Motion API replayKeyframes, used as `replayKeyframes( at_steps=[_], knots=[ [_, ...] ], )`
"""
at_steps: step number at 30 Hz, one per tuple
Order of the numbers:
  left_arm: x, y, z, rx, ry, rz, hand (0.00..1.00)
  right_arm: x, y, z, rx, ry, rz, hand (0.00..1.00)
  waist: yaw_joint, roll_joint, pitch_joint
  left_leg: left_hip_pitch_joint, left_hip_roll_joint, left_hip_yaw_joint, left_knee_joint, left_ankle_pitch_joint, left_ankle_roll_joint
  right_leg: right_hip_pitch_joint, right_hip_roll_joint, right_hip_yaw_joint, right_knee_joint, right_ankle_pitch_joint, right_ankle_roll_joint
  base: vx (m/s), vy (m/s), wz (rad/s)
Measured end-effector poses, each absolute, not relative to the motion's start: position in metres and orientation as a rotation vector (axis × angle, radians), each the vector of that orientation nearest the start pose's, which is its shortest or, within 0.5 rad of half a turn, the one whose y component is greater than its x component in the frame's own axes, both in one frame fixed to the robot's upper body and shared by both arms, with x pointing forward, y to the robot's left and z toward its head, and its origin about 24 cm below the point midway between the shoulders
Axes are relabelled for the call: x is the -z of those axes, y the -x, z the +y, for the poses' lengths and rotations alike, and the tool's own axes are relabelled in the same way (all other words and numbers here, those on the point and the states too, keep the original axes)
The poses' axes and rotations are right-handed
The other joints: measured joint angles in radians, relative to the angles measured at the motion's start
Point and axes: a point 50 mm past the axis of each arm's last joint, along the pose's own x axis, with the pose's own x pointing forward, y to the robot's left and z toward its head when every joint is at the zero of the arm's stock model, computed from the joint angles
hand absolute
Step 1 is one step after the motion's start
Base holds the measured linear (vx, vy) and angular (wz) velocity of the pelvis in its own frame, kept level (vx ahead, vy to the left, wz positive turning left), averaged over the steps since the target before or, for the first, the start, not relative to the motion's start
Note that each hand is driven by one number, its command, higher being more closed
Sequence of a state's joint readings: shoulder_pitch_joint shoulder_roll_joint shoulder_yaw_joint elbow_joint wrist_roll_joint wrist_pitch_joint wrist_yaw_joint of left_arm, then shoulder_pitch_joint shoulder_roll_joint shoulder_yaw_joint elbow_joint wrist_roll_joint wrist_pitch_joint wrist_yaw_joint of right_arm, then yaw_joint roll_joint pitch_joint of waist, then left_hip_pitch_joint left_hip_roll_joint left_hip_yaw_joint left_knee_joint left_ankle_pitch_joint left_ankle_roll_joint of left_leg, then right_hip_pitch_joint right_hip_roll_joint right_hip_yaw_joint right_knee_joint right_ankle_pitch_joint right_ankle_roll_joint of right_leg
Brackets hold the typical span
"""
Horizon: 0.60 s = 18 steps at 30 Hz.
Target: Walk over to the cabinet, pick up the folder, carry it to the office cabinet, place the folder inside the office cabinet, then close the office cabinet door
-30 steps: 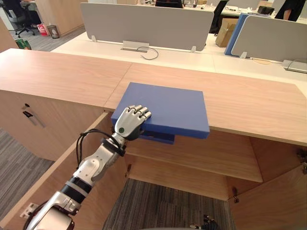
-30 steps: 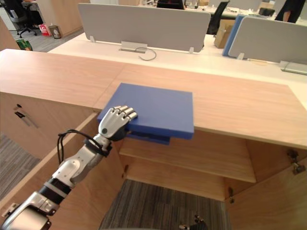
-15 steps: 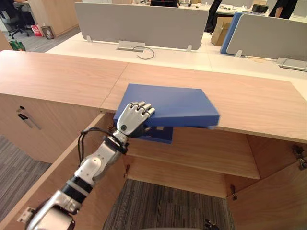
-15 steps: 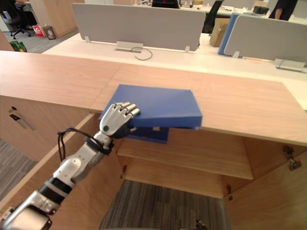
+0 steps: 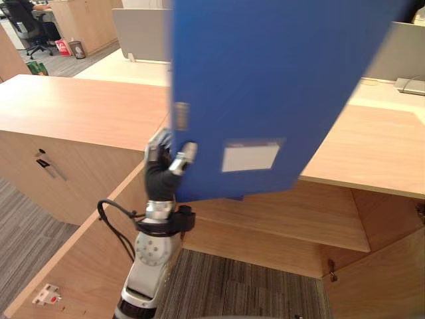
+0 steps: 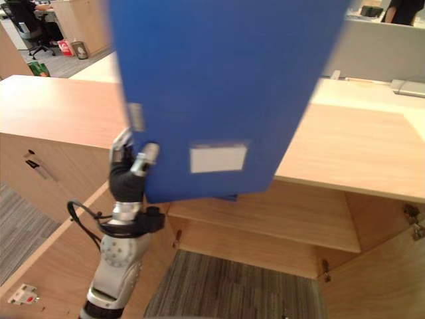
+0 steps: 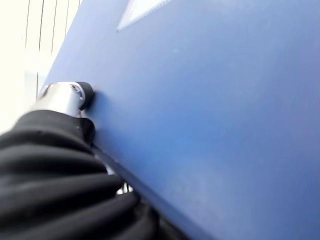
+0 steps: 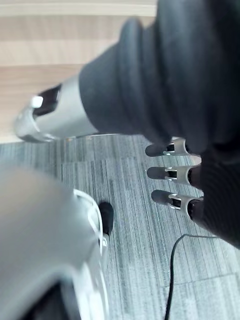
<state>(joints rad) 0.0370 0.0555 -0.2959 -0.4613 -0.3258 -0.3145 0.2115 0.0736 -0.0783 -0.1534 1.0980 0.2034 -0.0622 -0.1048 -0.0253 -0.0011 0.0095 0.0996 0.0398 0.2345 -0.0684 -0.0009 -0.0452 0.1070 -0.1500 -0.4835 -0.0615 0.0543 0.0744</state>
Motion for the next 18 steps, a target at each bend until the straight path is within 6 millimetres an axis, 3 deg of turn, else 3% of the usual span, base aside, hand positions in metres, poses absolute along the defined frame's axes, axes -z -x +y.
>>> replayKeyframes(
  at_steps=[1,2,4,6,11,13,18],
  knots=[
    [-0.152,-0.208,0.113,0.094,0.516,-0.595,1.00,0.152,-0.116,-0.200,0.441,-0.203,0.969,0.00,0.006,0.001,0.000,-0.005,-0.001,-0.007,-0.003,0.012,0.006,-0.011,0.002,-0.001,0.006,0.000,-0.001,-0.02,-0.016,0.13],
    [-0.150,-0.205,0.115,0.084,0.534,-0.586,1.00,0.143,-0.131,-0.197,0.445,-0.242,0.889,0.00,0.013,0.002,-0.002,-0.011,0.000,-0.008,-0.002,0.014,0.005,-0.015,0.004,-0.003,0.007,0.000,-0.001,-0.01,-0.022,0.13],
    [-0.138,-0.195,0.127,0.026,0.576,-0.534,1.00,0.104,-0.174,-0.186,0.433,-0.366,0.589,0.00,0.019,0.008,-0.002,-0.010,-0.001,-0.007,-0.001,0.014,0.006,-0.012,0.003,-0.004,0.007,0.000,-0.001,0.01,-0.010,0.05],
    [-0.131,-0.191,0.131,0.006,0.588,-0.501,1.00,0.076,-0.188,-0.186,0.411,-0.384,0.426,0.00,0.018,0.004,0.001,-0.009,-0.004,-0.007,-0.001,0.012,0.008,-0.011,0.000,-0.004,0.008,0.000,0.000,0.00,0.005,0.02],
    [-0.123,-0.188,0.132,0.032,0.584,-0.461,1.00,0.013,-0.193,-0.199,0.442,-0.421,0.094,0.00,0.010,-0.011,0.015,0.012,-0.008,-0.002,0.005,-0.001,0.014,0.011,-0.010,-0.003,0.009,0.000,0.000,-0.01,0.017,-0.04],
    [-0.123,-0.187,0.134,0.045,0.572,-0.461,1.00,-0.021,-0.199,-0.205,0.437,-0.421,-0.069,0.00,0.006,-0.013,0.020,0.020,-0.011,0.006,0.008,-0.008,0.017,0.013,-0.010,0.002,0.009,0.000,0.001,-0.04,0.001,-0.13],
    [-0.120,-0.187,0.134,0.055,0.553,-0.437,1.00,-0.066,-0.206,-0.214,0.412,-0.450,-0.277,0.00,0.004,-0.015,0.028,0.021,-0.014,0.030,0.025,-0.022,0.020,0.007,-0.014,0.031,0.010,0.002,0.005,-0.03,0.002,-0.17]
  ],
)
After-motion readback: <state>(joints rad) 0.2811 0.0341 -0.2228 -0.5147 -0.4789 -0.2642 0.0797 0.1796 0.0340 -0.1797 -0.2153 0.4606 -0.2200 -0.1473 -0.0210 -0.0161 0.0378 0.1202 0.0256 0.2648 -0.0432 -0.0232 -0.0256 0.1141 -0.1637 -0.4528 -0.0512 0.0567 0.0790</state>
